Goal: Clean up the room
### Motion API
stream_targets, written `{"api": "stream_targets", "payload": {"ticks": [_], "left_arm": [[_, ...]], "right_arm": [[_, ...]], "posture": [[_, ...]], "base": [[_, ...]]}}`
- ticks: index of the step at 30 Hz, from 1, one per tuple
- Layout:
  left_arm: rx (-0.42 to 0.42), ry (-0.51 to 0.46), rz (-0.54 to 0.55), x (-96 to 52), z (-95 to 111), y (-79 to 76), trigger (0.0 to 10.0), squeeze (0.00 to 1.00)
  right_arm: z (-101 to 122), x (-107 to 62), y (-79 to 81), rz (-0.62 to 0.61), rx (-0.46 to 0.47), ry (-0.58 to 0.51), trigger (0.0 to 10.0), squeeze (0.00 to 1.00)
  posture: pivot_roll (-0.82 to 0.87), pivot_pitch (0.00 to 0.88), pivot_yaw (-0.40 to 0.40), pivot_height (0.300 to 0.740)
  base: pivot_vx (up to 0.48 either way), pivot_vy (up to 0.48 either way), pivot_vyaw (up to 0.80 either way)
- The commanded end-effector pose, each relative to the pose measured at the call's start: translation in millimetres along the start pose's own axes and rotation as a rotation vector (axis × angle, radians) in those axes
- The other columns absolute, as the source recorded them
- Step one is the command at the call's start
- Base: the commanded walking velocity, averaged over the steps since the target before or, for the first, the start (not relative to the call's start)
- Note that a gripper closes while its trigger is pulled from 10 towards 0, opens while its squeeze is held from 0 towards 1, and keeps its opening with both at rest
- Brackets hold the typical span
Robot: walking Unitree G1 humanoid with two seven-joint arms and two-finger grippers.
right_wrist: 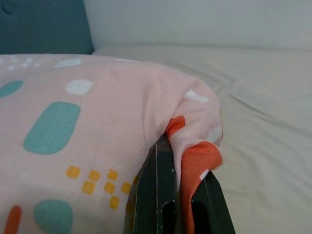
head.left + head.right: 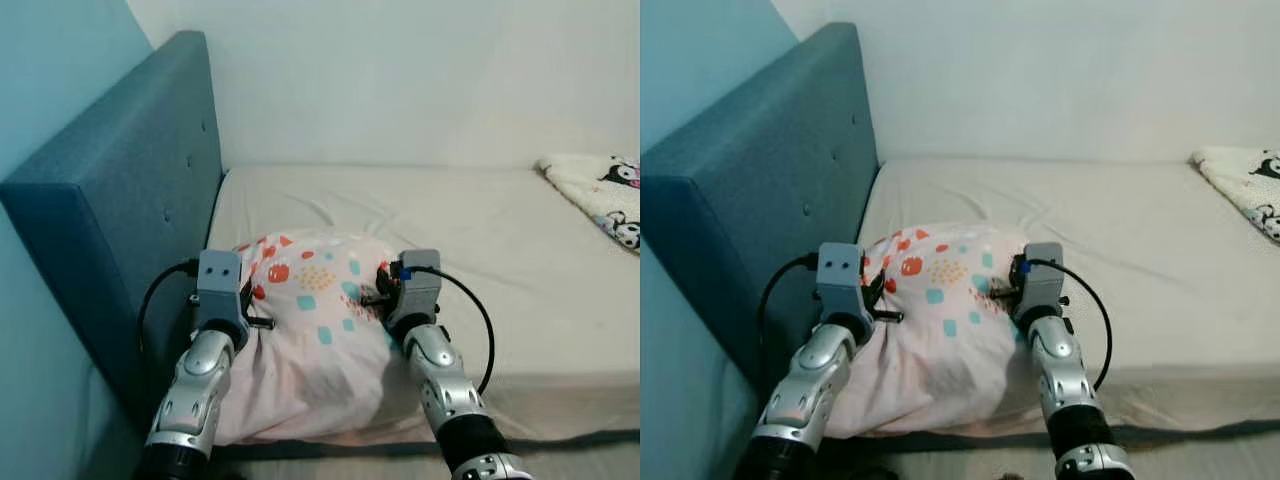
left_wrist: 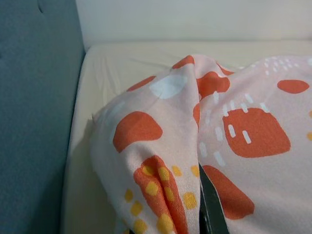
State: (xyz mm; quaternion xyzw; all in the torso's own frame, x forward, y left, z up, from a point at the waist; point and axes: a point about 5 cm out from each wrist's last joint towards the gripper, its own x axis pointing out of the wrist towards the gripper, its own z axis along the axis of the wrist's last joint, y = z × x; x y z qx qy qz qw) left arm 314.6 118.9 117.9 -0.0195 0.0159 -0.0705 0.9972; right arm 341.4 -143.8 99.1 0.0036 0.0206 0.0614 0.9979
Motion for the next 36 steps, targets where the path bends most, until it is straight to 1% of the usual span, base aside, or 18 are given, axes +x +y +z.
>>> {"api": "stream_targets", "payload": {"ticks": [1, 10, 21, 28, 31, 33, 36], "left_arm": [[0.009, -0.055, -0.039, 1.8, 11.7, -10.4, 10.0, 0.0], [0.022, -0.06, -0.055, 1.0, 13.8, -12.5, 10.0, 0.0], [0.042, -0.05, -0.063, 0.4, 13.4, -8.7, 10.0, 0.0], [0.039, -0.05, -0.044, 0.8, 13.6, -6.7, 10.0, 0.0], [0.043, -0.057, -0.026, 3.5, 16.7, -3.1, 10.0, 0.0], [0.057, -0.083, -0.016, 7.3, 24.6, 0.4, 10.0, 0.0], [0.062, -0.092, -0.014, 8.2, 27.4, 1.3, 10.0, 0.0]], "right_arm": [[11.9, 2.8, -1.5, -0.003, -0.004, -0.067, 10.0, 0.0], [10.8, 1.3, -1.9, -0.015, 0.007, -0.073, 10.0, 0.0], [8.7, -2.0, -2.9, -0.042, 0.045, -0.086, 10.0, 0.0], [9.0, -1.8, -2.3, -0.043, 0.06, -0.087, 10.0, 0.0], [14.1, 2.2, -1.7, -0.041, 0.058, -0.094, 10.0, 0.0], [24.4, 9.6, -3.4, -0.047, 0.038, -0.116, 10.0, 0.0], [28.5, 12.0, -4.4, -0.052, 0.034, -0.126, 10.0, 0.0]], "posture": [[0.06, 0.0, -0.033, 0.635], [0.07, 0.0, -0.02, 0.635], [0.08, 0.0, 0.0, 0.635], [0.08, 0.0, 0.0, 0.635], [0.08, 0.0, -0.008, 0.625], [0.09, 0.036, -0.013, 0.62], [0.09, 0.044, -0.012, 0.62]], "base": [[0.0, 0.0, 0.0], [0.0, 0.0, 0.0], [0.0, 0.0, 0.0], [0.0, 0.0, 0.0], [0.0, 0.0, 0.0], [0.0, 0.0, 0.0], [0.0, 0.0, 0.0]]}}
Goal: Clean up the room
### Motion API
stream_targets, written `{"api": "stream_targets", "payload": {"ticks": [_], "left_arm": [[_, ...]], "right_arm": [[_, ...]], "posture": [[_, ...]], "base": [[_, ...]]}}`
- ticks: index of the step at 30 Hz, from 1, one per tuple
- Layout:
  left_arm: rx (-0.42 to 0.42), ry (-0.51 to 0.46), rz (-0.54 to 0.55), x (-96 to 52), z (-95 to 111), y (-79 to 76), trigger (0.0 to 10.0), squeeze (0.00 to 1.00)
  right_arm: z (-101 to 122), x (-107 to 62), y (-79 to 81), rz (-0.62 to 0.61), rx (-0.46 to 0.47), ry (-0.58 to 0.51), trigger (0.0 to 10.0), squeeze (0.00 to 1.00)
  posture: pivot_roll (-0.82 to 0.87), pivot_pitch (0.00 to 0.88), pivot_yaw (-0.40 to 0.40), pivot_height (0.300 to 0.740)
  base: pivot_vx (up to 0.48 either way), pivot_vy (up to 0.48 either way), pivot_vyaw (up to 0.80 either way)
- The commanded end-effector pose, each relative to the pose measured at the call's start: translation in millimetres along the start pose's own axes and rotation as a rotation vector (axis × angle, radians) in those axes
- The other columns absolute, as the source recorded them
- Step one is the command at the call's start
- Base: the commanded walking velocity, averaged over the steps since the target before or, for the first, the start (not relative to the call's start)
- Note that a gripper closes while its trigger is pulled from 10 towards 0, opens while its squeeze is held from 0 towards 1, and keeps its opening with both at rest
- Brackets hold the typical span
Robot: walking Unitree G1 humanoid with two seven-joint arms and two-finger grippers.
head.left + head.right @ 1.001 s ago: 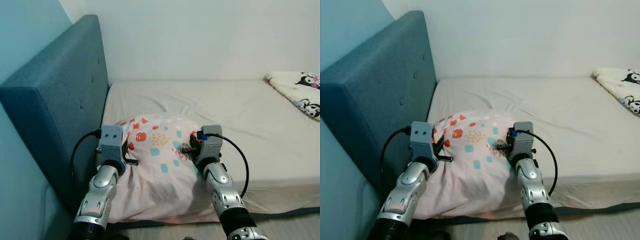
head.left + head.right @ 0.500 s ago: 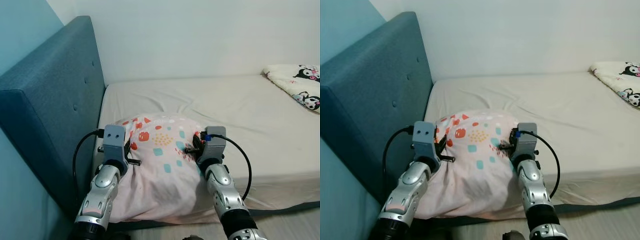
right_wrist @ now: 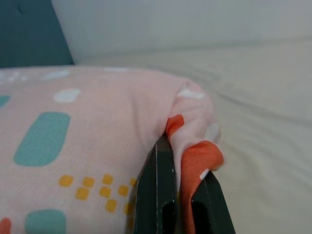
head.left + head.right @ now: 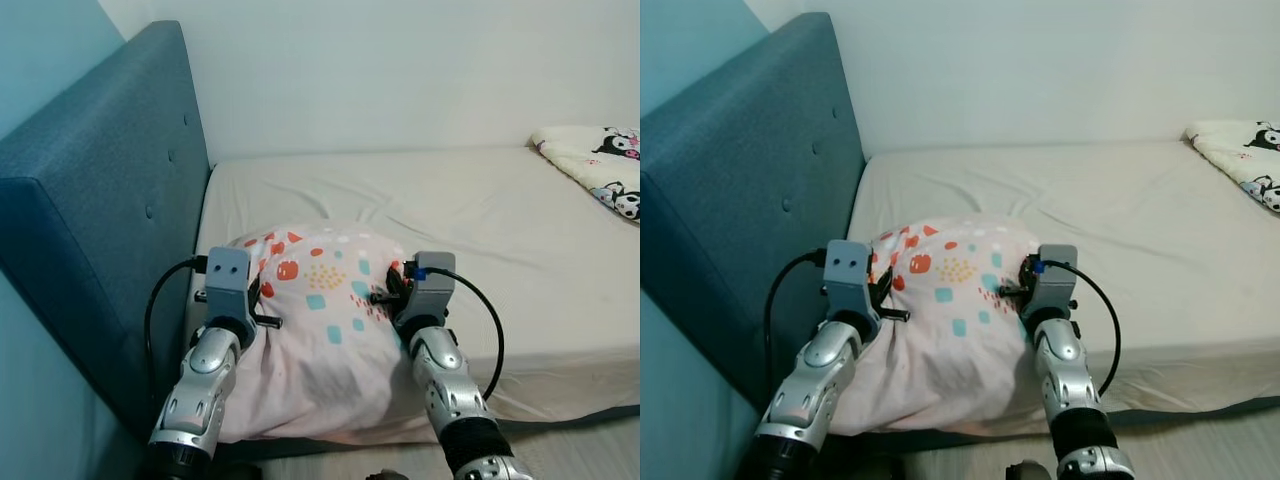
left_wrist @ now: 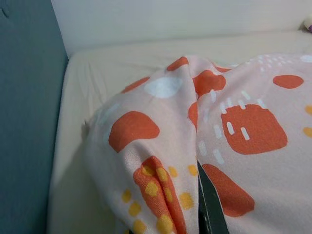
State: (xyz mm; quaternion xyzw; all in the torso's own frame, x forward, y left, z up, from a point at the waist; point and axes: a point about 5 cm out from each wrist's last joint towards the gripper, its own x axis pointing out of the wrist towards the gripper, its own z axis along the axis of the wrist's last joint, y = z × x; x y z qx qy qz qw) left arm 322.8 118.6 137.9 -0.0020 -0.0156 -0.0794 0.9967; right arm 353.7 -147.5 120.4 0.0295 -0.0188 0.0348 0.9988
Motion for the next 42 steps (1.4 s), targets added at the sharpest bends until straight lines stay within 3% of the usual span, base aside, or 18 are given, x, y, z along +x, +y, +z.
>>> {"api": "stream_targets", "payload": {"ticks": [1, 7, 9, 11, 15, 17, 24, 27, 31, 32, 34, 35, 36, 37, 39, 42], "left_arm": [[0.026, -0.041, 0.008, 2.6, 10.5, 3.6, 10.0, 0.0], [0.064, -0.081, -0.02, 13.0, 31.8, 10.1, 10.0, 0.0], [0.064, -0.081, -0.02, 13.0, 31.8, 10.1, 10.0, 0.0], [0.085, -0.099, -0.042, 18.1, 40.8, 9.6, 10.0, 0.0], [0.098, -0.117, -0.054, 23.6, 50.4, 10.7, 10.0, 0.0], [0.13, -0.135, -0.056, 34.6, 61.7, 14.2, 10.0, 0.0], [0.151, -0.202, 0.006, 48.3, 87.2, 28.6, 10.0, 0.0], [0.153, -0.318, 0.075, 53.1, 120.3, 42.9, 10.0, 0.0], [0.156, -0.367, 0.103, 55.2, 136.6, 49.6, 10.0, 0.0], [0.199, -0.4, 0.1, 64.4, 153.3, 54.6, 10.0, 0.0], [0.222, -0.424, 0.101, 69.0, 165.2, 56.8, 10.0, 0.0], [0.236, -0.473, 0.121, 72.8, 185.3, 60.2, 10.0, 0.0], [0.236, -0.473, 0.121, 72.8, 185.3, 60.2, 10.0, 0.0], [0.259, -0.589, 0.187, 72.1, 225.9, 66.1, 10.0, 0.0], [0.29, -0.68, 0.241, 66.6, 250.8, 69.0, 10.0, 0.0], [0.307, -0.711, 0.258, 64.2, 257.7, 69.5, 10.0, 0.0]], "right_arm": [[13.0, 6.1, -0.4, -0.006, -0.019, -0.058, 10.0, 0.0], [59.1, 31.8, -13.1, -0.067, -0.025, -0.166, 10.0, 0.0], [59.1, 31.8, -13.1, -0.067, -0.025, -0.166, 10.0, 0.0], [77.2, 39.0, -18.7, -0.089, -0.028, -0.211, 10.0, 0.0], [92.4, 45.2, -22.6, -0.111, -0.049, -0.241, 10.0, 0.0], [111.9, 52.7, -27.8, -0.137, -0.057, -0.267, 10.0, 0.0], [138.9, 59.3, -26.9, -0.127, -0.058, -0.33, 10.0, 0.0], [160.5, 60.5, -20.2, -0.092, -0.081, -0.417, 10.0, 0.0], [173.2, 61.4, -17.0, -0.072, -0.09, -0.459, 10.0, 0.0], [192.5, 64.8, -15.2, -0.058, -0.124, -0.485, 10.0, 0.0], [204.7, 65.7, -15.2, -0.059, -0.146, -0.503, 10.0, 0.0], [222.5, 65.4, -15.7, -0.064, -0.159, -0.541, 10.0, 0.0], [222.5, 65.4, -15.7, -0.064, -0.159, -0.541, 10.0, 0.0], [254.4, 62.0, -16.0, -0.076, -0.16, -0.623, 10.0, 0.0], [270.2, 58.8, -15.2, -0.09, -0.171, -0.674, 10.0, 0.0], [273.6, 57.8, -14.8, -0.097, -0.18, -0.689, 10.0, 0.0]], "posture": [[0.09, 0.079, -0.009, 0.62], [0.12, 0.167, 0.024, 0.62], [0.12, 0.167, 0.024, 0.62], [0.13, 0.182, 0.031, 0.62], [0.13, 0.202, 0.037, 0.62], [0.13, 0.216, 0.037, 0.62], [0.12, 0.226, 0.033, 0.61], [0.11, 0.215, 0.025, 0.596], [0.1, 0.193, 0.015, 0.596], [0.1, 0.182, 0.005, 0.596], [0.09, 0.178, 0.002, 0.596], [0.09, 0.17, -0.004, 0.596], [0.09, 0.17, -0.004, 0.596], [0.09, 0.167, -0.008, 0.596], [0.1, 0.166, -0.008, 0.596], [0.1, 0.166, -0.008, 0.596]], "base": [[0.0, 0.0, 0.0], [0.0, 0.0, 0.0], [0.0, 0.0, 0.0], [0.0, 0.0, 0.0], [0.0, 0.0, 0.0], [0.0, 0.0, 0.0], [0.0, 0.0, 0.0], [0.0, 0.0, 0.0], [0.0, 0.0, 0.0], [0.0, 0.0, 0.0], [0.0, 0.0, 0.0], [0.0, 0.0, 0.0], [0.0, 0.0, 0.0], [0.0, 0.0, 0.0], [0.0, 0.0, 0.0], [0.0, 0.0, 0.0]]}}
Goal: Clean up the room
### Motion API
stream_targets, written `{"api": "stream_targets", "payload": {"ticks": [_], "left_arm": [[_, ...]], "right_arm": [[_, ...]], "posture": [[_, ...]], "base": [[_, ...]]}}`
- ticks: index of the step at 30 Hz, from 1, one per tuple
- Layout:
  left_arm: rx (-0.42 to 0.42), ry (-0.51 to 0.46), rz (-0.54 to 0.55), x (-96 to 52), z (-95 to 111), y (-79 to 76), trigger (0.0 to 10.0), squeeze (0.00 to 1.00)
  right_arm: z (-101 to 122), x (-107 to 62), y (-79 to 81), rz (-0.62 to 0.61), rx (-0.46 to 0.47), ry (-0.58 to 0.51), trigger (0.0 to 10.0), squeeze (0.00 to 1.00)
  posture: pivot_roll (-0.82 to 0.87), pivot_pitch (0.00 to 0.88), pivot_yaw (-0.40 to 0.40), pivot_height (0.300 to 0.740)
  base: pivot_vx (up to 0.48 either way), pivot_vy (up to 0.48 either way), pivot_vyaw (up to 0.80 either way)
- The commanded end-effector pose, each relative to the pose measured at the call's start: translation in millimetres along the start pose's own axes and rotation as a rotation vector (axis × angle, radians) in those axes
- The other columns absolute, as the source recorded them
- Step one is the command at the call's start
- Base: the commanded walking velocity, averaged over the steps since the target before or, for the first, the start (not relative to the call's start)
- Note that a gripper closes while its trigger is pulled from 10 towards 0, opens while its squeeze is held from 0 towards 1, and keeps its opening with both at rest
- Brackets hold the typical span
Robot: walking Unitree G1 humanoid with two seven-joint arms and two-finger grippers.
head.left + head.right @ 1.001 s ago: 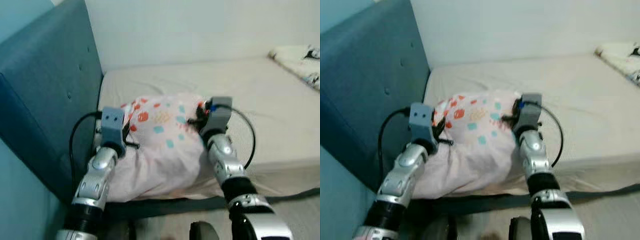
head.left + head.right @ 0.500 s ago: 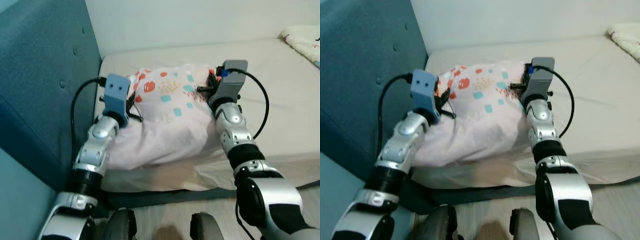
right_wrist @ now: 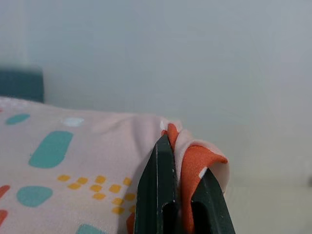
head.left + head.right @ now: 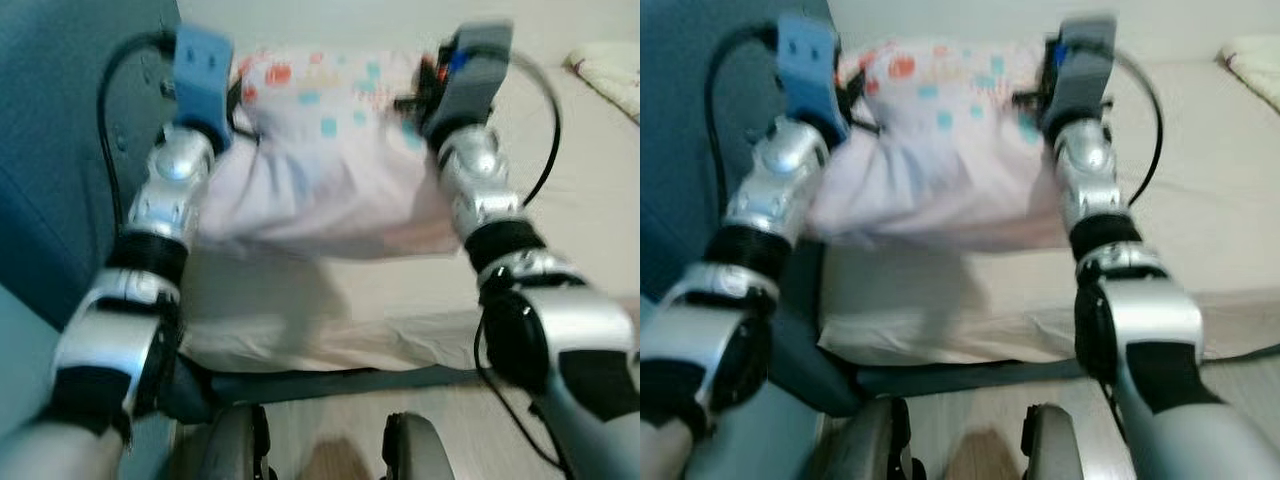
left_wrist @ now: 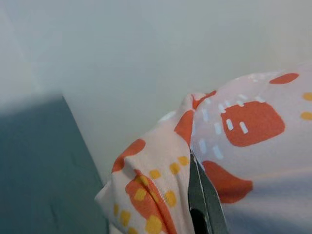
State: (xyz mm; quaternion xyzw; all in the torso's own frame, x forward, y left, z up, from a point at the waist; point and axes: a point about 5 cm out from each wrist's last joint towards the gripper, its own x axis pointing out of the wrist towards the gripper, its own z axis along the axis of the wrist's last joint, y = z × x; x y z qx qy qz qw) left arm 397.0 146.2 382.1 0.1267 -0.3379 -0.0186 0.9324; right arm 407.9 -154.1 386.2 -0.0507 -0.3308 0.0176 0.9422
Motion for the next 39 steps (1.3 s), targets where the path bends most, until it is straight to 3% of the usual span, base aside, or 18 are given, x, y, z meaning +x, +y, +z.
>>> {"api": "stream_targets", "payload": {"ticks": [1, 2, 3, 7, 9, 11, 12, 13, 14, 15, 16, 18, 19, 21, 29, 33, 38, 39], "left_arm": [[0.08, -0.073, 0.168, -1.2, 11.4, 37.8, 10.0, 0.0], [0.176, -0.087, 0.214, -15.3, 0.8, 41.4, 10.0, 0.0], [0.176, -0.087, 0.214, -15.3, 0.8, 41.4, 10.0, 0.0], [0.325, -0.035, 0.181, -44.8, -32.0, 34.4, 10.0, 0.0], [0.363, -0.022, 0.158, -49.9, -39.2, 31.4, 10.0, 0.0], [0.473, 0.128, 0.042, -76.7, -80.6, 11.8, 10.0, 0.0], [0.473, 0.128, 0.042, -76.7, -80.6, 11.8, 10.0, 0.0], [0.507, 0.188, -0.006, -88.6, -96.1, 4.1, 10.0, 0.0], [0.507, 0.188, -0.006, -88.6, -96.1, 4.1, 10.0, 0.0], [0.516, 0.272, -0.045, -104.4, -116.6, -4.6, 10.0, 0.0], [0.516, 0.272, -0.045, -104.4, -116.6, -4.6, 10.0, 0.0], [0.492, 0.486, -0.135, -142.4, -157.7, -30.8, 10.0, 0.0], [0.492, 0.486, -0.135, -142.4, -157.7, -30.8, 10.0, 0.0], [0.428, 0.615, -0.127, -162.9, -174.2, -45.8, 10.0, 0.0], [0.343, 0.643, -0.001, -158.5, -171.9, -52.2, 10.0, 0.0], [0.265, 0.582, 0.095, -135.3, -159.1, -38.8, 10.0, 0.0], [0.175, 0.4, 0.094, -107.4, -127.6, 11.3, 10.0, 0.0], [0.175, 0.4, 0.094, -107.4, -127.6, 11.3, 10.0, 0.0]], "right_arm": [[5.1, -2.1, -19.6, -0.09, -0.024, -0.051, 10.0, 0.0], [-32.3, -23.1, -3.0, -0.049, -0.029, 0.039, 10.0, 0.0], [-32.3, -23.1, -3.0, -0.049, -0.029, 0.039, 10.0, 0.0], [-106.2, -79.1, 29.1, 0.041, 0.027, 0.293, 10.0, 0.0], [-118.3, -90.7, 34.5, 0.055, 0.046, 0.347, 10.0, 0.0], [-160.0, -137.8, 51.7, 0.087, 0.122, 0.58, 10.0, 0.0], [-160.0, -137.8, 51.7, 0.087, 0.122, 0.58, 10.0, 0.0], [-172.5, -155.8, 57.4, 0.092, 0.153, 0.662, 10.0, 0.0], [-172.5, -155.8, 57.4, 0.092, 0.153, 0.662, 10.0, 0.0], [-187.8, -178.6, 61.9, 0.079, 0.183, 0.79, 10.0, 0.0], [-187.8, -178.6, 61.9, 0.079, 0.183, 0.79, 10.0, 0.0], [-205.6, -210.5, 62.5, -0.007, 0.246, 0.962, 10.0, 0.0], [-205.6, -210.5, 62.5, -0.007, 0.246, 0.962, 10.0, 0.0], [-209.7, -218.7, 59.7, -0.063, 0.284, 1.004, 10.0, 0.0], [-205.7, -206.8, 43.4, -0.128, 0.273, 0.959, 10.0, 0.0], [-200.2, -194.2, 39.4, -0.146, 0.28, 0.918, 10.0, 0.0], [-185.0, -166.0, 62.9, -0.001, 0.255, 0.858, 10.0, 0.0], [-185.0, -166.0, 62.9, -0.001, 0.255, 0.858, 10.0, 0.0]], "posture": [[0.1, 0.169, -0.005, 0.596], [0.1, 0.18, -0.001, 0.596], [0.1, 0.18, -0.001, 0.596], [0.1, 0.188, 0.002, 0.596], [0.1, 0.188, 0.002, 0.596], [0.12, 0.199, -0.003, 0.596], [0.12, 0.199, -0.003, 0.596], [0.12, 0.199, -0.003, 0.596], [0.12, 0.199, -0.003, 0.596], [0.12, 0.208, -0.004, 0.596], [0.12, 0.208, -0.004, 0.596], [0.12, 0.216, -0.002, 0.596], [0.12, 0.216, -0.002, 0.596], [0.11, 0.223, 0.003, 0.596], [0.11, 0.227, 0.0, 0.596], [0.11, 0.223, 0.002, 0.596], [0.15, 0.224, -0.016, 0.596], [0.15, 0.224, -0.016, 0.596]], "base": [[0.0, 0.0, 0.0], [0.0, 0.0, 0.0], [0.0, 0.0, 0.0], [0.0, 0.0, 0.0], [0.0, 0.0, 0.0], [0.0, 0.0, 0.0], [0.0, 0.0, 0.0], [0.0, 0.0, 0.0], [0.0, 0.0, 0.0], [0.0, 0.0, 0.0], [0.0, 0.0, 0.0], [0.0, 0.0, 0.0], [0.0, 0.0, 0.0], [0.0, 0.0, 0.0], [0.0, 0.0, 0.0], [0.0, 0.0, 0.0], [0.0, 0.0, 0.0], [0.0, 0.0, 0.0]]}}
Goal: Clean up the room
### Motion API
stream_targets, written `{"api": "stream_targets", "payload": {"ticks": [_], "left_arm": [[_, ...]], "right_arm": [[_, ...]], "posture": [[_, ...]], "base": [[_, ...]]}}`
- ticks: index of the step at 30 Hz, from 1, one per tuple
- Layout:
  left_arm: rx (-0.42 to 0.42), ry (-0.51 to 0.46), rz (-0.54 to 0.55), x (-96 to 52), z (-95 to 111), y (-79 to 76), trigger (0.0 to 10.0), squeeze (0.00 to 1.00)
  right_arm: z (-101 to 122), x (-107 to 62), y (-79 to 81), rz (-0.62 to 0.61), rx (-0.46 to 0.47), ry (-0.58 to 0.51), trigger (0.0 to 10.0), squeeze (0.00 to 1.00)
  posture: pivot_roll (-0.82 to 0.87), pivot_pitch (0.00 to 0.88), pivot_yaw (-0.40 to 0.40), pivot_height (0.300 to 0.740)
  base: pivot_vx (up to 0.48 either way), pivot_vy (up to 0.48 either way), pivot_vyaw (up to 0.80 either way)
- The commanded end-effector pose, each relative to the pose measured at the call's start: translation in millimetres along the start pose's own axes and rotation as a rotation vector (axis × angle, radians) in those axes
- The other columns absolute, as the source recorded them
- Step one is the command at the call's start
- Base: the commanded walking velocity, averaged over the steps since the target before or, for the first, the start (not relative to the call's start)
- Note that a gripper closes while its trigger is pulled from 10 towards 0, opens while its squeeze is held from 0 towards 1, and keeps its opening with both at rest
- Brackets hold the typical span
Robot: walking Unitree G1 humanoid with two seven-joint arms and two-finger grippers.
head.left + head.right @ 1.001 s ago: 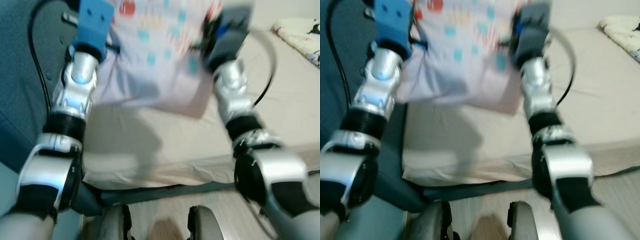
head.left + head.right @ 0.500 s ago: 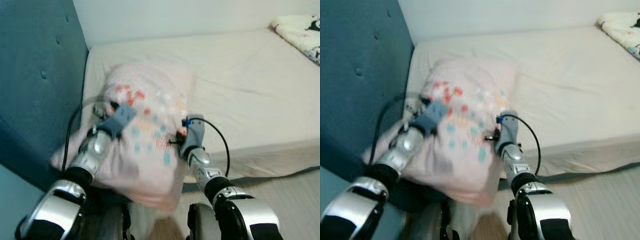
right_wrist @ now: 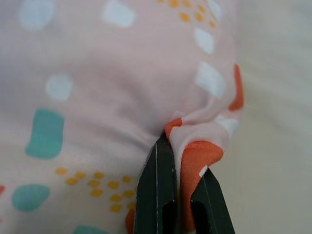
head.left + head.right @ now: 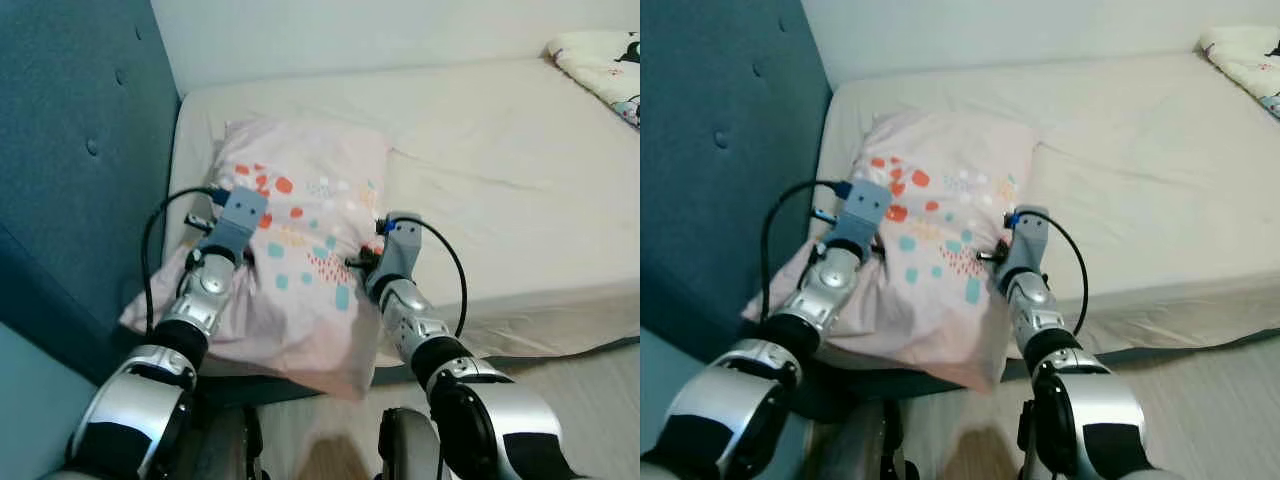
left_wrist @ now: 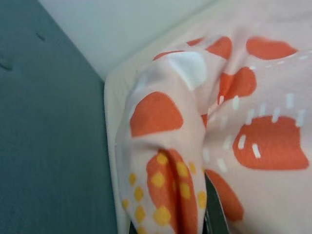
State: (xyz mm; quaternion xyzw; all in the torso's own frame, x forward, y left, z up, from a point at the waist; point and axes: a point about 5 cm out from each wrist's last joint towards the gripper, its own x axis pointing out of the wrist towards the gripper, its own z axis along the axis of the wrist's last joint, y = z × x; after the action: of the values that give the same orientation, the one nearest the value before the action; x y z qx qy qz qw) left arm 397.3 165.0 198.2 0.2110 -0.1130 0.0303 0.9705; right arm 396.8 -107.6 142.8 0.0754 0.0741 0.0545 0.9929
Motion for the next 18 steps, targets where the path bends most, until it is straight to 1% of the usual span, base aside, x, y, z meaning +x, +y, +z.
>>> {"api": "stream_targets", "payload": {"ticks": [1, 2, 3, 4, 5, 6, 7, 8, 9, 10, 12, 13, 14, 17, 18], "left_arm": [[-0.025, -0.054, 0.117, 3.6, 8.9, 41.0, 10.0, 0.0], [-0.033, -0.09, 0.107, 2.3, 15.1, 49.6, 10.0, 0.0], [-0.049, -0.123, 0.09, -3.7, 21.8, 60.6, 10.0, 0.0], [-0.049, -0.123, 0.09, -3.7, 21.8, 60.6, 10.0, 0.0], [-0.046, -0.148, 0.071, -10.8, 26.6, 66.9, 10.0, 0.0], [-0.046, -0.148, 0.071, -10.8, 26.6, 66.9, 10.0, 0.0], [-0.027, -0.17, 0.045, -21.3, 29.2, 69.9, 10.0, 0.0], [-0.014, -0.182, 0.027, -28.5, 30.7, 70.8, 10.0, 0.0], [0.004, -0.185, 0.016, -39.1, 30.0, 70.5, 10.0, 0.0], [0.004, -0.185, 0.016, -39.1, 30.0, 70.5, 10.0, 0.0], [0.017, -0.18, -0.005, -56.2, 30.0, 69.3, 10.0, 0.0], [0.03, -0.171, -0.025, -64.4, 29.1, 67.5, 10.0, 0.0], [0.025, -0.144, -0.036, -71.2, 23.9, 64.0, 10.0, 0.0], [0.025, -0.144, -0.036, -71.2, 23.9, 64.0, 10.0, 0.0], [0.015, -0.114, -0.029, -76.8, 14.8, 56.6, 10.0, 0.0]], "right_arm": [[-8.9, -2.6, -11.7, -0.043, -0.019, 0.039, 10.0, 0.0], [-3.9, -0.7, -4.3, -0.012, -0.045, 0.029, 10.0, 0.0], [2.8, 1.9, 9.8, 0.041, -0.091, 0.015, 10.0, 0.0], [2.8, 1.9, 9.8, 0.041, -0.091, 0.015, 10.0, 0.0], [7.7, 3.3, 20.8, 0.081, -0.132, 0.001, 10.0, 0.0], [7.7, 3.3, 20.8, 0.081, -0.132, 0.001, 10.0, 0.0], [12.2, 4.4, 31.9, 0.119, -0.17, -0.012, 10.0, 0.0], [14.9, 4.8, 38.7, 0.141, -0.192, -0.02, 10.0, 0.0], [19.2, 5.4, 46.2, 0.17, -0.214, -0.033, 10.0, 0.0], [19.2, 5.4, 46.2, 0.17, -0.214, -0.033, 10.0, 0.0], [24.7, 5.8, 57.2, 0.221, -0.245, -0.044, 10.0, 0.0], [24.4, 5.5, 61.9, 0.248, -0.258, -0.035, 10.0, 0.0], [21.9, 4.9, 65.3, 0.269, -0.283, -0.024, 10.0, 0.0], [21.9, 4.9, 65.3, 0.269, -0.283, -0.024, 10.0, 0.0], [18.2, 4.1, 66.4, 0.276, -0.321, -0.017, 10.0, 0.0]], "posture": [[0.15, 0.224, -0.016, 0.596], [0.16, 0.225, -0.025, 0.596], [0.18, 0.228, -0.031, 0.596], [0.18, 0.228, -0.031, 0.596], [0.19, 0.229, -0.038, 0.596], [0.19, 0.229, -0.038, 0.596], [0.2, 0.232, -0.042, 0.596], [0.2, 0.233, -0.044, 0.596], [0.2, 0.235, -0.047, 0.596], [0.2, 0.235, -0.047, 0.596], [0.21, 0.236, -0.051, 0.596], [0.21, 0.238, -0.053, 0.596], [0.22, 0.238, -0.057, 0.596], [0.22, 0.238, -0.057, 0.596], [0.22, 0.24, -0.064, 0.596]], "base": [[0.0, 0.0, 0.0], [0.0, 0.0, 0.0], [0.0, 0.0, 0.0], [0.0, 0.0, 0.0], [0.0, 0.0, 0.0], [0.0, 0.0, 0.0], [0.0, 0.0, 0.0], [0.0, 0.0, 0.0], [0.0, 0.0, 0.0], [0.0, 0.0, 0.0], [0.0, 0.0, 0.0], [0.0, 0.0, 0.0], [0.0, 0.0, 0.0], [0.0, 0.0, 0.0], [0.0, 0.0, 0.0]]}}
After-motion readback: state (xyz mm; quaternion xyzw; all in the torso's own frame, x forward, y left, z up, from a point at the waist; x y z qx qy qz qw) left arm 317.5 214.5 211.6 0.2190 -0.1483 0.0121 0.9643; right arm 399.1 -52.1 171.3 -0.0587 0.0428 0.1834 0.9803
